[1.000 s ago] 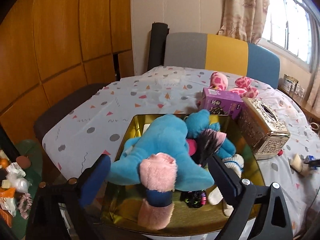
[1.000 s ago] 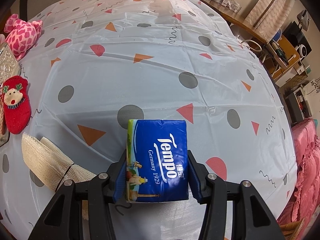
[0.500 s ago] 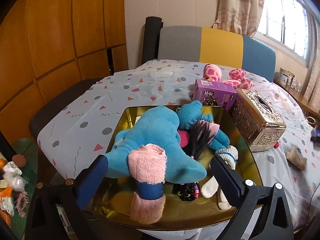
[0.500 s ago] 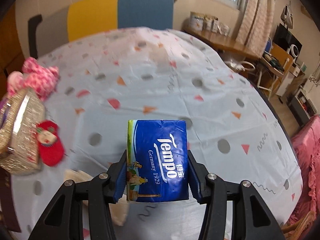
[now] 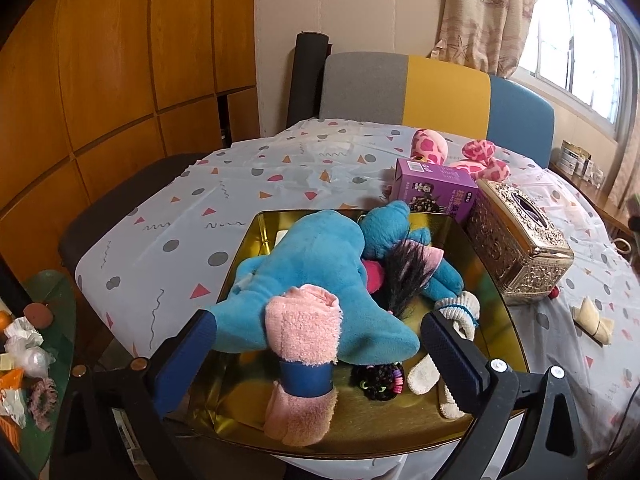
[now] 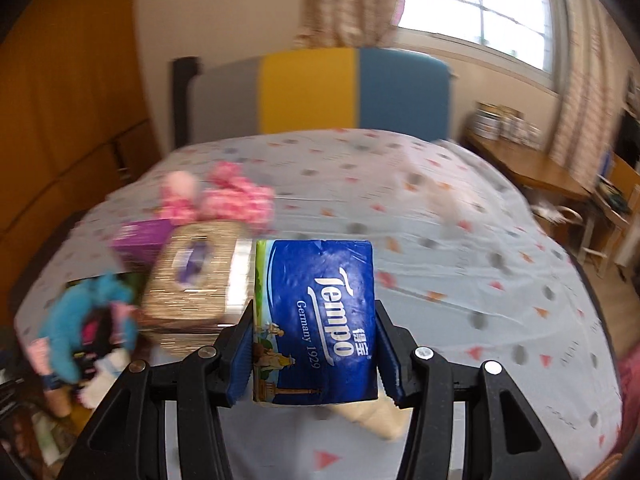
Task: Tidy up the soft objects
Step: 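Lower the Tempo tissue pack into the gold tray with the right tool, open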
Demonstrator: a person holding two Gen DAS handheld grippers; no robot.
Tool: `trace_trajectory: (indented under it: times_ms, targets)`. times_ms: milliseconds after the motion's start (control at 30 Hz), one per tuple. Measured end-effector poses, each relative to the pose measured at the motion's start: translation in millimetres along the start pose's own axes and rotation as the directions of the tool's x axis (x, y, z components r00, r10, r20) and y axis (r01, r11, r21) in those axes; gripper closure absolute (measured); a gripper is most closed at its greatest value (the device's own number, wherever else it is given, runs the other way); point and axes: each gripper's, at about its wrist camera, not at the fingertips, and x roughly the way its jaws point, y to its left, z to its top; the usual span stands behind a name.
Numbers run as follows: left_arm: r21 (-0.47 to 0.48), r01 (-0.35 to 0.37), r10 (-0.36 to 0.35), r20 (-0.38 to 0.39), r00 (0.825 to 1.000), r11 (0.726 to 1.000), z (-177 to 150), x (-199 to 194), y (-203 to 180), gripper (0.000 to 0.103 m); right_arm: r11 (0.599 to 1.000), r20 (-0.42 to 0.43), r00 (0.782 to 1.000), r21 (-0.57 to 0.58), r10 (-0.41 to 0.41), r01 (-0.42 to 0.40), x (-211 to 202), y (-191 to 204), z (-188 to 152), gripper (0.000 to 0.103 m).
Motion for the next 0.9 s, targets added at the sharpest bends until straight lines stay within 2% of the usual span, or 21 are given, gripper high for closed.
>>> trace_trajectory:
  times_ms: [133,267,367,500,633,700,733,800,833,900]
  targets:
    - [-0.011,-0.002,0.002,0.004,1.000,1.000,0.8,-0.2,3.7,0.000,0.992,-0.015,0.994,-0.072,0.104,-0.105,-6.1,53.0,4.2,0.051]
    - [-0.032,-0.027,0.027,0.017,0.999,0.999,2.8,-1.8,15.2,0.000,0.966,-0.054,0.976,-0.142,0.212,-0.217,-6.2,104.2,3.3,0.051]
    - [-0.069,-0.054,0.056,0.026,0.998,0.996,5.6,-2.2,30.3,0.000,0.939,-0.115,0.953,-0.171,0.282,-0.299,3.9,143.1,-2.2,0.051]
    - [-0.114,-0.076,0.079,0.025,0.997,0.991,6.0,-1.9,48.0,0.000,0.898,-0.209,0.910,-0.190,0.359,-0.398,28.9,196.0,-18.3,0.051]
    - [-0.134,-0.079,0.082,0.014,0.997,0.988,3.4,0.4,55.0,0.000,0.877,-0.300,0.875,-0.182,0.380,-0.444,71.0,227.5,-35.4,0.051]
    - [-0.133,-0.076,0.078,0.012,0.997,0.988,1.5,1.4,54.1,0.000,0.883,-0.331,0.877,-0.198,0.348,-0.426,94.6,242.2,-43.3,0.051]
    - [-0.131,-0.069,0.070,0.007,0.998,0.989,0.5,2.1,53.4,0.000,0.885,-0.354,0.871,-0.192,0.342,-0.425,107.9,248.9,-48.0,0.050]
    - [-0.125,-0.062,0.062,0.001,0.998,0.990,-0.5,3.9,51.3,0.000,0.883,-0.408,0.848,-0.174,0.338,-0.436,130.1,255.9,-55.4,0.050]
    - [-0.122,-0.060,0.060,-0.001,0.998,0.991,-1.7,4.6,50.3,0.000,0.888,-0.432,0.844,-0.176,0.319,-0.425,141.0,259.9,-61.6,0.050]
    - [-0.117,-0.053,0.052,-0.004,0.999,0.992,-3.2,5.4,49.4,0.000,0.898,-0.448,0.850,-0.193,0.276,-0.394,154.1,263.1,-69.6,0.048]
